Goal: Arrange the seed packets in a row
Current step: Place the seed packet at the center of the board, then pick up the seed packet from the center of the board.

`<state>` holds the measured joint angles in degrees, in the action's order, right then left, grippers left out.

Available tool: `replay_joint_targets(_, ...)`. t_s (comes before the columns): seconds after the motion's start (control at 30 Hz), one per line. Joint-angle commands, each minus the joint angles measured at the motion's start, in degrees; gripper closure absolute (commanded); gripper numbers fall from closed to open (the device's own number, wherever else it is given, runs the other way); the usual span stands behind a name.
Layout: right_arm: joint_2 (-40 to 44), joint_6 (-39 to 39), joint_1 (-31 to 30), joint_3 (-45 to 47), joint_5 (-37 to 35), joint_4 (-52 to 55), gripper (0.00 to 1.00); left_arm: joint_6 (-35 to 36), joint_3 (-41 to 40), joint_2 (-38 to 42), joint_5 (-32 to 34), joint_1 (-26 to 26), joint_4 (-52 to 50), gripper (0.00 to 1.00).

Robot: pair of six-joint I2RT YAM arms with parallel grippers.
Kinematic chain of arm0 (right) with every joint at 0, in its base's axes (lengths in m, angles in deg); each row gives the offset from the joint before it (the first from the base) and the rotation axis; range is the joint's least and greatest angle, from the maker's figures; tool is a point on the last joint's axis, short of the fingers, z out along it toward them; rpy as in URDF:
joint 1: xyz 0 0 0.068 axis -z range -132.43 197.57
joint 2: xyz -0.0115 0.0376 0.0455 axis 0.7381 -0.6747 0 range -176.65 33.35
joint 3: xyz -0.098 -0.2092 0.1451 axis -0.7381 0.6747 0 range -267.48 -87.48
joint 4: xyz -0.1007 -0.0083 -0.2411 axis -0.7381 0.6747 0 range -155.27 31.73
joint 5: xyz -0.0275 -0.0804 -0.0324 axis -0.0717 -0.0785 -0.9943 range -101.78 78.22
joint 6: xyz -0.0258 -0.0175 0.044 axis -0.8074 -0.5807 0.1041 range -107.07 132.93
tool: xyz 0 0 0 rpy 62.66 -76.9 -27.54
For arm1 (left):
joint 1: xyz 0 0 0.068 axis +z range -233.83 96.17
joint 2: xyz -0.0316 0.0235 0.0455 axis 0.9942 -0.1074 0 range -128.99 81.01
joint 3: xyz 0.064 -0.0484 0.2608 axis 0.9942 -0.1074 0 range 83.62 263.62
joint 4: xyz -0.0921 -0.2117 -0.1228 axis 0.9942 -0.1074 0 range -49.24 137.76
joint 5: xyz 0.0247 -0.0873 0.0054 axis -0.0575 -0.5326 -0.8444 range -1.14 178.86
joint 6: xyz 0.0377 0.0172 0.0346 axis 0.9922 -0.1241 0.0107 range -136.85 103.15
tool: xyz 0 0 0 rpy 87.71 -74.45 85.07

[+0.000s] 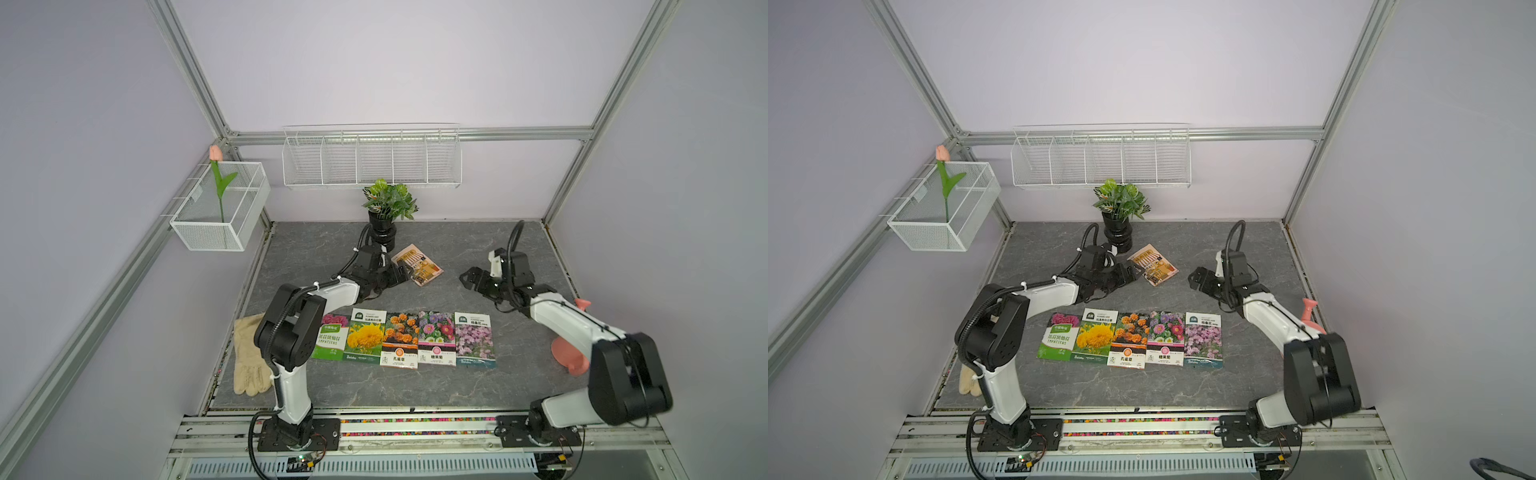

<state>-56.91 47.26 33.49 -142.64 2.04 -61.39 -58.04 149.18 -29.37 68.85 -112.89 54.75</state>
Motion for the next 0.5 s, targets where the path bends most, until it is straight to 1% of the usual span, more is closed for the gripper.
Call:
replay_joint_targets(0.0,-11.13,-1.55,-1.02,-7.42,6.26,-5.52,0.07,0.13,4.27,-2.67,0.01,-0.13,1.19,0.0)
replay_joint_targets(0.1,-21.17,-2.69,-1.28,-18.25,8.98,-3.7,0.07,-0.48,6.47,-5.59,-0.19,0.22,1.42,0.0)
replay_joint_targets(0.2,-28.57,-5.08,-1.8,-28.0,9.68,1.07,0.09,-1.0,7.99,-8.32,0.17,0.36,2.42,0.0)
replay_joint_targets(0.33,-35.36,-6.51,-1.98,-34.73,10.87,2.84,0.09,-1.76,10.24,-11.8,-0.56,0.46,2.14,0.01)
replay_joint_targets(0.47,-41.07,-4.96,-2.41,-38.28,13.82,2.06,0.09,-3.99,11.65,-15.66,-2.33,0.67,3.62,0.0)
